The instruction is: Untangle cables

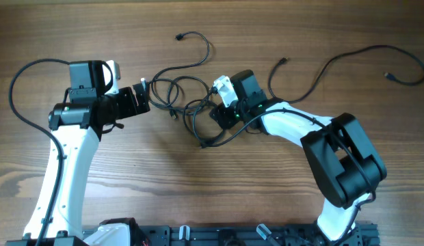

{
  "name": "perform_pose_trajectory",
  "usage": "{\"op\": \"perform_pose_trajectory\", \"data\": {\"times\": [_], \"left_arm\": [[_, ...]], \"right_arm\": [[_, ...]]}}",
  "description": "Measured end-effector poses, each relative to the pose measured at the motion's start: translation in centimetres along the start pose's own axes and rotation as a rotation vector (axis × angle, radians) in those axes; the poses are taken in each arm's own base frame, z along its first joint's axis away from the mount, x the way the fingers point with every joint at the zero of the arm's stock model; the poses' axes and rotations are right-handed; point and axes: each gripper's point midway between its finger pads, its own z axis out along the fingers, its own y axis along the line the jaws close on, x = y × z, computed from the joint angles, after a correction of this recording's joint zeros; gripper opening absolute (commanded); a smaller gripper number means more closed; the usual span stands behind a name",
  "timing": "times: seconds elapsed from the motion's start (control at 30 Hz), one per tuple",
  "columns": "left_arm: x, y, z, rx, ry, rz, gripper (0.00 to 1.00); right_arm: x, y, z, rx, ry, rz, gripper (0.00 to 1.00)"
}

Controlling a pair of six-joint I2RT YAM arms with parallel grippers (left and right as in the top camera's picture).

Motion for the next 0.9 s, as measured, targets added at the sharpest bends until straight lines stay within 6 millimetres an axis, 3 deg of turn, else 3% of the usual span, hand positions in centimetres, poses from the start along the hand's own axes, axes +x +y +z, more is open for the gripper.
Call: {"op": "perform_pose_trajectory", "data": {"times": [0.07,0.33,0.47,0.57,0.77,0.9], "left_arm": [[0.0,0.0,0.0,0.0,0.0,0.0,1.0],[0.0,0.0,0.0,0.0,0.0,0.0,1.0],[0.0,0.0,0.0,0.0,0.0,0.0,1.0],[0.0,0.0,0.0,0.0,0.0,0.0,1.0],[0.0,0.0,0.0,0.0,0.0,0.0,1.0],[0.0,0.0,0.0,0.0,0.0,0.0,1.0]], "right_arm": [[0.2,-0.1,0.3,0.004,0.004,-0.008,0.05],[0.3,-0.4,0.3,0.018,0.013,0.002,0.04],[0.9,-0.3,-0.8,0.033,0.05,0.016,0.04],[-1.2,0.4,-4.1,0.047,-0.003,0.0,0.04],[-8.9,4.0,-15.6,0.041,-0.313,-0.094,0.04],[-11.1,5.9,-21.3,0.041,-0.458,-0.141,0.05]]}}
